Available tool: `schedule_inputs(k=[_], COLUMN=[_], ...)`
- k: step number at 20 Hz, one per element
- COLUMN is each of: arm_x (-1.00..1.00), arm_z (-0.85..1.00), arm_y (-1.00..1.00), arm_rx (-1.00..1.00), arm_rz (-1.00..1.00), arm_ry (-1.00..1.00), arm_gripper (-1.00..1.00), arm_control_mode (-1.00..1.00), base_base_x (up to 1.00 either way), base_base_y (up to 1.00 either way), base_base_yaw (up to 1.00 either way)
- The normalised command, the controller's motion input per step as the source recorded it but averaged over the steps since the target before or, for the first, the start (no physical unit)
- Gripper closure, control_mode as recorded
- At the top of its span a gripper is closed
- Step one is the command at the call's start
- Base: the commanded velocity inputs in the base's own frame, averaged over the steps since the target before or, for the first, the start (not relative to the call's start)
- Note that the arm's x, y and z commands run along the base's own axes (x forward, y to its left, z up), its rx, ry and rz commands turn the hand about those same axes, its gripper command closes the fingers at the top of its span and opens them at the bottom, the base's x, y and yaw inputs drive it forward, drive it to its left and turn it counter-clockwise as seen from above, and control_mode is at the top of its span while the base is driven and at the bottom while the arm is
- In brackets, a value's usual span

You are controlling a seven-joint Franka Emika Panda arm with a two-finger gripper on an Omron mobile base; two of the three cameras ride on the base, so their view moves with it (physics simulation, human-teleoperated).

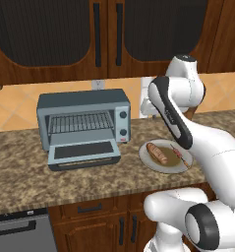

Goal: Pick up the kebab skewer and baguette bread, and place them inside the toaster oven. Close the toaster oven door and start by setting the timer.

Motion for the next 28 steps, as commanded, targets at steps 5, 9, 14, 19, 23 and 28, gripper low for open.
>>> schedule_inputs(k=[5,9,14,19,23,28], arm_x=[-0.48,-0.87,-0.12,-0.17,0.10,0.16], arm_z=[-0.06,-0.16,-0.36,-0.12,-0.01,-0.06], arm_y=[0.10,0.74,0.95,0.70,0.55,0.50], arm_rx=[0.00,-0.05,0.00,0.00,0.01,0.06], arm_rz=[0.01,0.27,0.09,-0.05,-0.12,-0.17], arm_ry=[0.04,0.01,0.06,-0.13,-0.23,-0.29], arm_gripper=[-1.00,-1.00,-1.00,-1.00,-1.00,-1.00], arm_control_mode=[-1.00,-1.00,-1.00,-1.00,-1.00,-1.00], base_base_x=[0.00,0.00,0.00,0.00,0.00,0.00], base_base_y=[0.00,0.00,0.00,0.00,0.00,0.00], base_base_yaw=[0.00,0.00,0.00,0.00,0.00,0.00])
